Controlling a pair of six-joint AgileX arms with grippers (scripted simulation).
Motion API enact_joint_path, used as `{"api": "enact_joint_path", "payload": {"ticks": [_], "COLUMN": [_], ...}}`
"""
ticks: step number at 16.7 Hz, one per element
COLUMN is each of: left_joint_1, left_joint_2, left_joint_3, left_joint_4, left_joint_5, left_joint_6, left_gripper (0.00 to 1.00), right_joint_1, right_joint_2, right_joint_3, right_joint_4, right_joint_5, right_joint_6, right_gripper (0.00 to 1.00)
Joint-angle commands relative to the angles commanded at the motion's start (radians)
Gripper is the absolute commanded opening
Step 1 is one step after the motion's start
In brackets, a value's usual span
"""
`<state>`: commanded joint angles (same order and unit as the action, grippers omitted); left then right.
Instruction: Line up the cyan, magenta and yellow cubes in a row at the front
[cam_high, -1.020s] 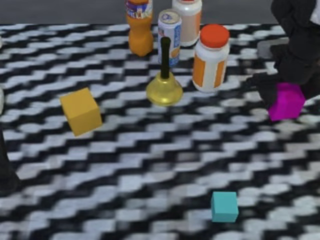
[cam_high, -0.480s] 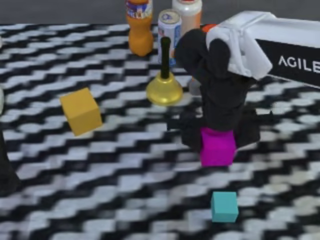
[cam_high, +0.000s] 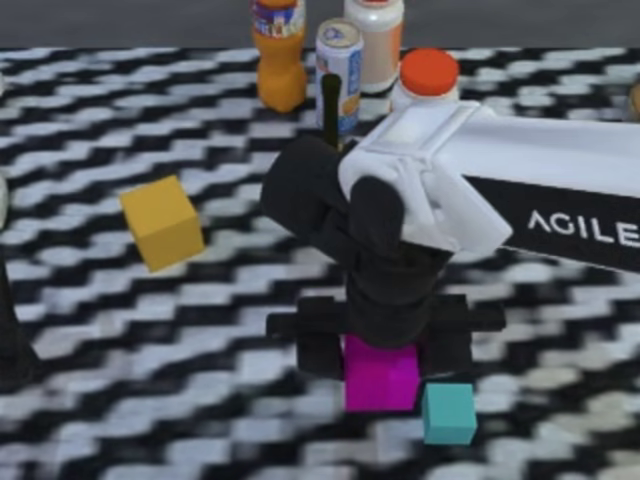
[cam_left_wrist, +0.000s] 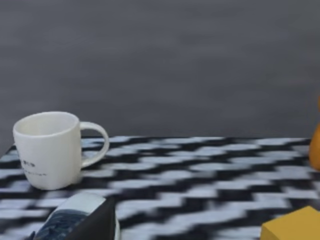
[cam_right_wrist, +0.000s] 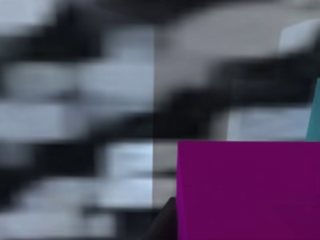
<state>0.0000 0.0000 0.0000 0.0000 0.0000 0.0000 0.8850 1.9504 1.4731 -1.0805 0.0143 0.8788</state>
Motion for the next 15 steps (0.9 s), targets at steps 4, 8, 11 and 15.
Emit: {"api": "enact_joint_path", "payload": {"ticks": [4,8,11,15], "left_joint_1": [0.0,0.0,0.0,0.0], "left_joint_2": [0.0,0.0,0.0,0.0], "left_joint_3": [0.0,0.0,0.0,0.0], "left_joint_4": [0.0,0.0,0.0,0.0], "left_joint_5": [0.0,0.0,0.0,0.0], "left_joint_6": [0.0,0.0,0.0,0.0], "left_gripper": [1.0,1.0,1.0,1.0], "right_joint_1": [-0.003,0.001,0.003,0.004], "right_joint_2": [0.005,0.04,0.079,0.095], "right_joint_3": [0.001,-0.066,-0.133,-0.158], "right_joint_4": [0.002,0.107,0.216,0.253], "right_joint_5": [-0.002,-0.003,-0.002,0.001], "right_joint_6": [0.0,-0.001,0.003,0.005], "right_gripper": [0.0,0.0,0.0,0.0]}}
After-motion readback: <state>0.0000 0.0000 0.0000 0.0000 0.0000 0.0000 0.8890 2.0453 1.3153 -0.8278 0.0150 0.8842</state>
